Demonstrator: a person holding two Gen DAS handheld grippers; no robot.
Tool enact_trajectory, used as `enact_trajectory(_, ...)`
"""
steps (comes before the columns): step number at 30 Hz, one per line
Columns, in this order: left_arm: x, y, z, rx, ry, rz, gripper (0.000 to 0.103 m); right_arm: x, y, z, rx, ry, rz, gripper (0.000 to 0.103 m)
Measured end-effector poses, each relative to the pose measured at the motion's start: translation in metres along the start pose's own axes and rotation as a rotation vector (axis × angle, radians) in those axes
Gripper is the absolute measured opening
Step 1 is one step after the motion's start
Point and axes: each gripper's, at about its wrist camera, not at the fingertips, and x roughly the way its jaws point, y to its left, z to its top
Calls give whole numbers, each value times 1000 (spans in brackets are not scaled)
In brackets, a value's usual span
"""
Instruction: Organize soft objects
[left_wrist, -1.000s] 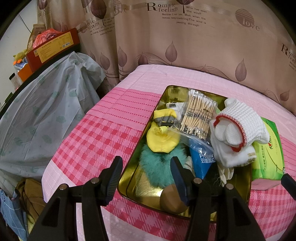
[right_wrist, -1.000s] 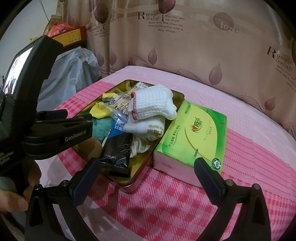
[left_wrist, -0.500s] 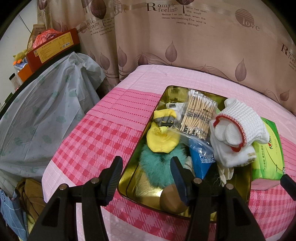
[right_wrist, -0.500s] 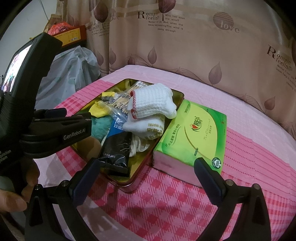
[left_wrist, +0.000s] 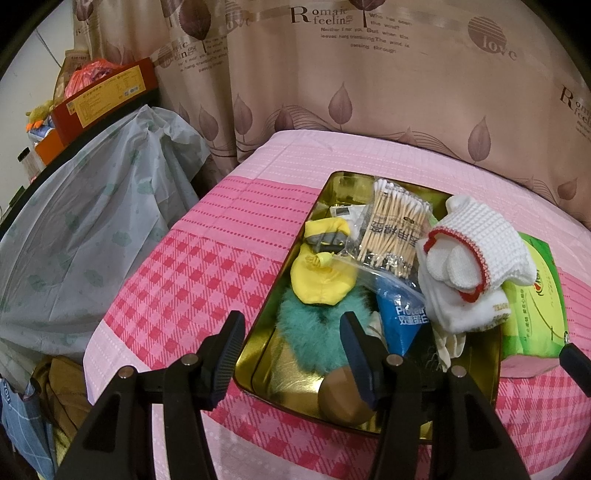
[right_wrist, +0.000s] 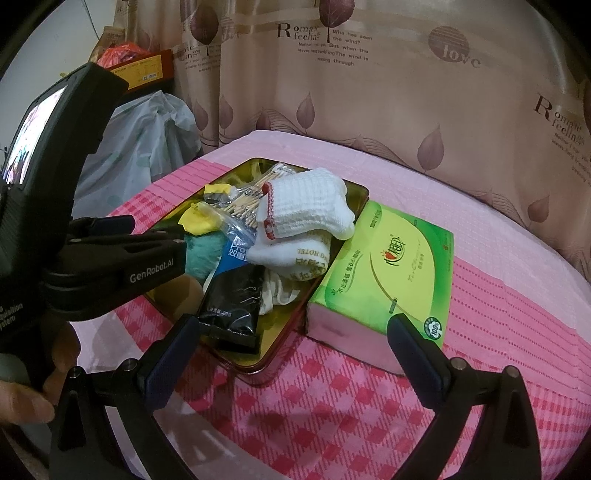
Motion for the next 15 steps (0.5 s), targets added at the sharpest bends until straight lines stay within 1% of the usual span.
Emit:
enact_trajectory(11,-2,1,3,8,-22,-25,55,0,1,1,-1,0,-2,100)
enact_trajectory(15,-1,0,3,13,-8,-19,56,0,1,1,-4,-2,-3,100)
